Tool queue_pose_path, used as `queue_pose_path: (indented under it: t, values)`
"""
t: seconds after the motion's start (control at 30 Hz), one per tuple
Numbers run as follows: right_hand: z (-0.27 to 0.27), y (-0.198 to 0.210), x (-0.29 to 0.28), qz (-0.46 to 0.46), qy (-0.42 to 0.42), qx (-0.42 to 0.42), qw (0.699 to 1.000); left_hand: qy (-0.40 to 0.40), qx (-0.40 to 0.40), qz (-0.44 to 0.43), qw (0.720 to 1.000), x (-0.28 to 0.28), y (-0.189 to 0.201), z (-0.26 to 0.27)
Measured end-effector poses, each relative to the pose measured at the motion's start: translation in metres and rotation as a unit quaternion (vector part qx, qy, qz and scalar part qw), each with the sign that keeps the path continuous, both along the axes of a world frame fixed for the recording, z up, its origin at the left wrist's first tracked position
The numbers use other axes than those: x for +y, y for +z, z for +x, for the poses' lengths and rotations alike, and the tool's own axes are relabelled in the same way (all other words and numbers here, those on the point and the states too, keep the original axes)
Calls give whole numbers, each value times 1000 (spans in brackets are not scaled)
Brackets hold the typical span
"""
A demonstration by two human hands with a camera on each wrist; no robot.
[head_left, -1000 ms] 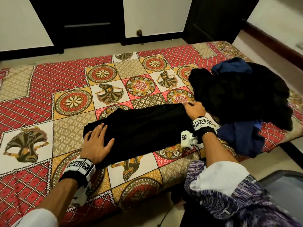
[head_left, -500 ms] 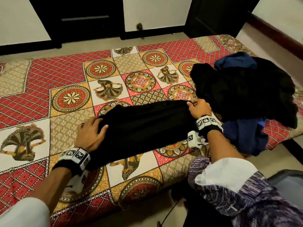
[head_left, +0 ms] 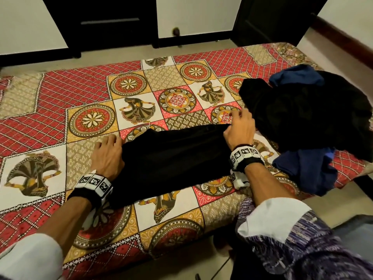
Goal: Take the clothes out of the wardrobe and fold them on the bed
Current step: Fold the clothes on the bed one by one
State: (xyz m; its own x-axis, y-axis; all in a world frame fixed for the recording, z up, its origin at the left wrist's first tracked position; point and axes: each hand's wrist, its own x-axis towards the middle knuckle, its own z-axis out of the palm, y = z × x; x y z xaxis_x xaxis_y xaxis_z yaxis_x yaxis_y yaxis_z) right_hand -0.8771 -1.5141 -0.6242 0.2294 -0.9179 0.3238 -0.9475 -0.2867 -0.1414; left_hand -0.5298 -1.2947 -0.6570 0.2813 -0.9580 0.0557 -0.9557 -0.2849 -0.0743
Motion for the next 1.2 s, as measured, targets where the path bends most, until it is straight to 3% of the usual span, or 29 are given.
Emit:
queue_pose_path:
  t: [0.07,0.17,0.27,0.47,0.57,0.67,0.7,0.77,0.83,0.87,0.93,1.03,1.2]
  values:
    - [9,0,7,-27,89,-62,994,-85,56,-71,992,3,3,-17]
    - [7,-13,12,151,91,23,984,-151,135,-11,979,21,-8,-46]
    - [-14,-23,2,270,56,100,956,-113,159,63,979,39,-26,-41]
    - [-32,-8,1,297,89,109,944,-74,210,149,963,31,-12,-30]
    - [-28,-4,14,271,125,108,948,-73,212,139,965,36,-8,-42]
    - [-26,-6,26,334,124,127,926,-105,203,139,964,47,-14,-44]
    - [-27,-8,26,364,106,106,919,-99,218,143,960,51,-16,-42]
    - [-28,-4,26,371,64,-21,926,-62,288,113,949,54,-17,-37]
    - [-29,0,22,311,-12,-155,938,23,386,31,922,58,-14,-37]
    - [-31,0,18,279,-59,-174,942,70,415,-27,907,60,-11,-39]
    - [-35,1,14,299,-127,-142,935,156,416,-106,890,64,-20,-35]
    - [-41,6,11,384,-158,-143,899,253,429,-147,855,63,-25,-36]
    - [-54,-6,-9,448,-164,-141,867,399,530,-146,734,55,-14,-33]
